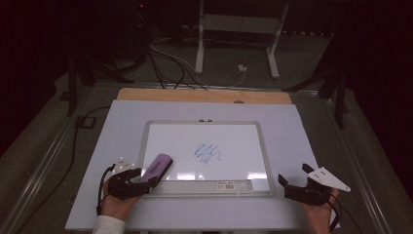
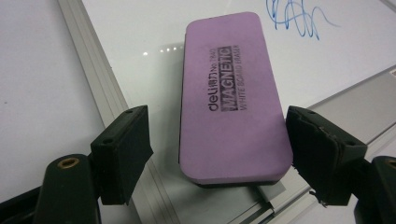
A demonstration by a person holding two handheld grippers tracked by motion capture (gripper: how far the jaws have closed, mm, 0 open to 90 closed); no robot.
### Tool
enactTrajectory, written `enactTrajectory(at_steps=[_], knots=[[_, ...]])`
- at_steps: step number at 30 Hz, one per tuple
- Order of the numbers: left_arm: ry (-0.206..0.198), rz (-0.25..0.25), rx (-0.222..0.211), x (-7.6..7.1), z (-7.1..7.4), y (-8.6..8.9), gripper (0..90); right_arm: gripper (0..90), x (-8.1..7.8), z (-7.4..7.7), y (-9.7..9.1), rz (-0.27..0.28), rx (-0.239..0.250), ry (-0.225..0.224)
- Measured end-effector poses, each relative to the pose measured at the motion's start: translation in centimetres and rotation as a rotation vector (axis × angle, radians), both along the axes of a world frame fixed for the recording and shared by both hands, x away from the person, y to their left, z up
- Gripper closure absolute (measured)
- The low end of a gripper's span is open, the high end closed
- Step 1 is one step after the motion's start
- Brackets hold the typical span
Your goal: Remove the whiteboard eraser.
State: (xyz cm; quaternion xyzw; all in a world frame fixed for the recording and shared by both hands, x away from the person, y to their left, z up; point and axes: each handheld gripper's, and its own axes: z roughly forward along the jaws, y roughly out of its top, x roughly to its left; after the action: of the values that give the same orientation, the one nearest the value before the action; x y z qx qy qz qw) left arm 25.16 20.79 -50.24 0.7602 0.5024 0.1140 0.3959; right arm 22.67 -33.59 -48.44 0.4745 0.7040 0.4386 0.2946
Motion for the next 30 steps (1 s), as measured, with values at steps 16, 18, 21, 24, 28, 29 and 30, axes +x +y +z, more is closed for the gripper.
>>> enactTrajectory(at_steps=[16,18,21,24,28,29,30], knots=[[-0.006,-0.041,0.030,0.4,0.2,-0.5,41.2,1.5,0.0,0.0,0.0,0.004,0.000,0.001],[-0.013,-0.041,0.028,0.4,0.4,-0.4,41.3,1.5,0.0,0.0,0.0,0.004,0.001,0.000],[-0.024,-0.041,0.032,0.4,0.7,-0.5,41.3,1.5,0.0,0.0,0.0,0.004,0.001,-0.002],[-0.046,-0.042,0.036,0.4,1.1,-0.5,41.3,1.6,0.0,0.0,0.0,0.005,0.001,-0.002],[-0.077,-0.039,0.035,0.7,1.7,-0.6,41.3,1.5,0.0,0.0,0.0,0.004,0.001,-0.004],[-0.082,-0.039,0.037,0.8,1.9,-0.6,41.3,1.5,0.0,0.0,0.0,0.004,0.001,-0.004],[-0.087,-0.039,0.037,0.9,2.0,-0.6,41.3,1.5,0.0,0.0,-0.1,0.004,0.002,-0.003]])
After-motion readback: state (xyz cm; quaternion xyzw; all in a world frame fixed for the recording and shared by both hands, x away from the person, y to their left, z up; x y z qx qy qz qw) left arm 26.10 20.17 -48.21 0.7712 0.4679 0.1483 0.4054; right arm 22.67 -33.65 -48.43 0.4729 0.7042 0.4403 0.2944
